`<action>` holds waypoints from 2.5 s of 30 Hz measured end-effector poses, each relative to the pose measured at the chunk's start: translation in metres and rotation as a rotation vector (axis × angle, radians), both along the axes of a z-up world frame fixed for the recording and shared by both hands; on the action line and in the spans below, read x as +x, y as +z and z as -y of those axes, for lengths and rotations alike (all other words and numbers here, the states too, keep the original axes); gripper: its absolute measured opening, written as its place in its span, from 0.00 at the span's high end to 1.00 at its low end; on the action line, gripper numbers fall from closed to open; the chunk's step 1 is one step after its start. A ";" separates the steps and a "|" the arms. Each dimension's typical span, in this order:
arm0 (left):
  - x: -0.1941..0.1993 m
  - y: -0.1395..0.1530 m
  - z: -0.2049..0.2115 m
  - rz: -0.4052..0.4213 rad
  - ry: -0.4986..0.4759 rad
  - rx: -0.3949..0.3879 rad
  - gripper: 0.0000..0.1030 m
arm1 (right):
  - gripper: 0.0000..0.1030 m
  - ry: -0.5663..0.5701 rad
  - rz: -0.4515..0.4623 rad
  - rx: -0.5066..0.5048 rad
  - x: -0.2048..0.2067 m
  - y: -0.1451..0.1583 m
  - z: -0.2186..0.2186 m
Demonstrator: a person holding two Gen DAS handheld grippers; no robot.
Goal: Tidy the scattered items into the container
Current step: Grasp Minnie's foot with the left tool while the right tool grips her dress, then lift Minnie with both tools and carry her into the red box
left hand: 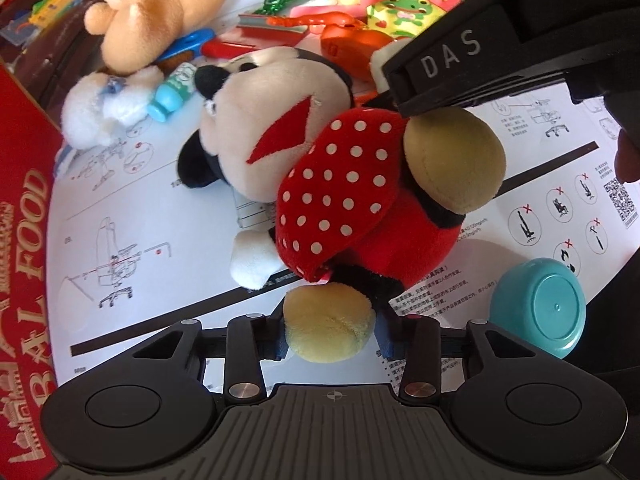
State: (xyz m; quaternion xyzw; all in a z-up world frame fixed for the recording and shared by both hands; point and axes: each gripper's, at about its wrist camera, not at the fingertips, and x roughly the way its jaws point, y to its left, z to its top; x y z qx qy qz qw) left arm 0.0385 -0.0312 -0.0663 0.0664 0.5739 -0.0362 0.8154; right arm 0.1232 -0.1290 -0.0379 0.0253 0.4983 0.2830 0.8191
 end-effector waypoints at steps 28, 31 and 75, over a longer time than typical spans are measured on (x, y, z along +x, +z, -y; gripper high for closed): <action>-0.028 0.044 -0.016 0.129 0.061 0.031 0.61 | 0.80 0.051 0.118 0.048 -0.036 0.050 -0.009; -0.031 0.054 -0.019 0.160 0.072 0.036 0.61 | 0.80 0.065 0.149 0.059 -0.039 0.061 -0.013; -0.130 0.174 -0.226 0.486 0.789 0.061 0.09 | 0.16 0.550 0.393 0.220 -0.094 0.176 -0.234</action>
